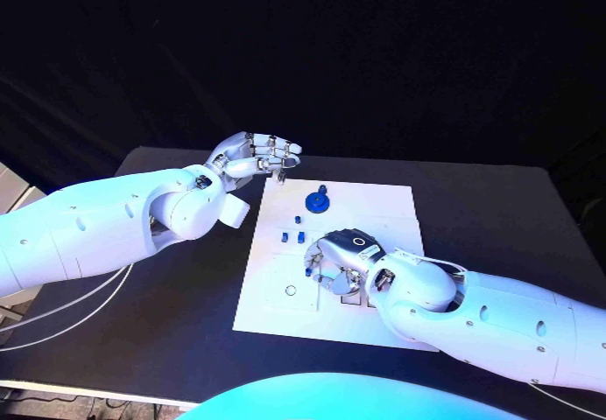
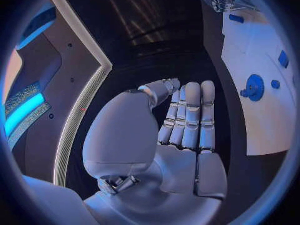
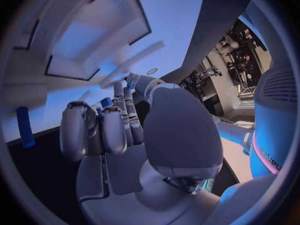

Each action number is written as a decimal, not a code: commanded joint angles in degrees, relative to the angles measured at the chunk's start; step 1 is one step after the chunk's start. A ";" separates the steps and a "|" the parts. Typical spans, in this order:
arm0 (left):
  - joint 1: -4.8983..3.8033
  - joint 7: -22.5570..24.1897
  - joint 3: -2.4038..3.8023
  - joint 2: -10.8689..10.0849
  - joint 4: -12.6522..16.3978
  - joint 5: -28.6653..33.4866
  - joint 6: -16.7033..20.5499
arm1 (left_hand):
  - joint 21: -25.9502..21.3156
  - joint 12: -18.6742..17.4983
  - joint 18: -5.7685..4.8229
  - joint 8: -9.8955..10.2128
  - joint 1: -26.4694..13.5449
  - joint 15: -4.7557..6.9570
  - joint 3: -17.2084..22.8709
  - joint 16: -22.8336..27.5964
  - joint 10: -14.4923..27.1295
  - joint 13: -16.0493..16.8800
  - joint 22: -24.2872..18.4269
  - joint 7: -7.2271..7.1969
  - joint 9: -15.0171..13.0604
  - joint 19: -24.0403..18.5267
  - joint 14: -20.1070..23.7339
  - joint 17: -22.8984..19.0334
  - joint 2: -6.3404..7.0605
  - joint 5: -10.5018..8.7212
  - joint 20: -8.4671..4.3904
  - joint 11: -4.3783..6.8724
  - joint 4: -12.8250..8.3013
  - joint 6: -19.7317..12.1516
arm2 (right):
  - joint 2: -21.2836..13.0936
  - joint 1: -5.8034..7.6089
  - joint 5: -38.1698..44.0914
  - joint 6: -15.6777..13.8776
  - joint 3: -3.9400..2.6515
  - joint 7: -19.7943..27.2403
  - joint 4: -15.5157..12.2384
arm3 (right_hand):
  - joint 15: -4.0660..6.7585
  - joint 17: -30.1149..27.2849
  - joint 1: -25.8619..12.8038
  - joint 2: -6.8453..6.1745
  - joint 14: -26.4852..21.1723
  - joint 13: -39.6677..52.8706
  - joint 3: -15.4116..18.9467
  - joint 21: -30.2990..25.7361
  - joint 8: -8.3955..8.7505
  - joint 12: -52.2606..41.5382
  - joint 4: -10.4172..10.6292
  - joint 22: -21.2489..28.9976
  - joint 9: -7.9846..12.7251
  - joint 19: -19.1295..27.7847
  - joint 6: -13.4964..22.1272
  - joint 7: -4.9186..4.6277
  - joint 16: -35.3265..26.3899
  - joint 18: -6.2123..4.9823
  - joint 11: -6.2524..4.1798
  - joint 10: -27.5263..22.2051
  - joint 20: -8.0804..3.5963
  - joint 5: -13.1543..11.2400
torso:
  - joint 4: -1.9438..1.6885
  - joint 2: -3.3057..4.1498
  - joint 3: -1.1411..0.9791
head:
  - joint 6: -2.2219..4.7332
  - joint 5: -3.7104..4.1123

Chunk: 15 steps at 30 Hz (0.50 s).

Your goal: Assemble the parts on the task board

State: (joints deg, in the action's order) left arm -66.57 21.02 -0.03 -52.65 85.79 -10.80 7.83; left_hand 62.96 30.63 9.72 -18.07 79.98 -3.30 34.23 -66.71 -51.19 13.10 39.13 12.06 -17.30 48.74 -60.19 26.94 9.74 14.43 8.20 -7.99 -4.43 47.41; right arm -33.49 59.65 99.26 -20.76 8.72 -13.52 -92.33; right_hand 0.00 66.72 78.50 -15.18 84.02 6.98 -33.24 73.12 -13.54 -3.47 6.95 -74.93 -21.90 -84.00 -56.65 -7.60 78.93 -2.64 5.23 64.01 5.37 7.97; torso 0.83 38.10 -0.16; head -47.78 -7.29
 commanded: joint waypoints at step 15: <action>-0.06 -0.15 0.05 -0.19 -0.19 0.07 -1.00 | -0.31 0.29 0.95 0.38 -0.40 -0.08 0.04 -0.19 0.56 -0.10 -0.09 0.26 0.09 -0.13 0.41 0.09 -0.14 0.32 0.38 -0.14 -0.37 -0.46 | -9.17 2.59 -2.20 -2.90 -1.26 -1.52 -7.12 | -0.47 -0.59 0.16 -0.73 1.32 -0.43 1.53 -1.04 0.84 -0.77 0.01 -7.06 0.13 -0.43 0.84 0.63 -0.43 -0.97 0.17 -1.27 0.62 -0.22 | 0.36 -0.12 0.01 | 1.04 0.69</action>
State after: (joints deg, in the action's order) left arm -66.57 20.68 -0.04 -52.87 85.54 -10.82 7.73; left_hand 62.96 30.62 9.73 -18.07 79.98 -3.30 34.23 -66.71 -50.98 13.05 39.13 12.06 -17.30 48.74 -60.19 26.93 9.74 14.43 8.20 -8.20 -4.43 47.41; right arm -42.05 61.69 98.71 -23.67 7.62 -14.36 -99.09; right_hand 0.00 65.99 78.72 -15.40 84.02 6.62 -32.02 72.11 -12.94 -3.92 6.98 -74.92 -21.84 -84.11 -56.14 -7.10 78.72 -2.64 5.45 63.26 5.67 7.97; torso 1.09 38.02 -0.16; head -46.91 -6.82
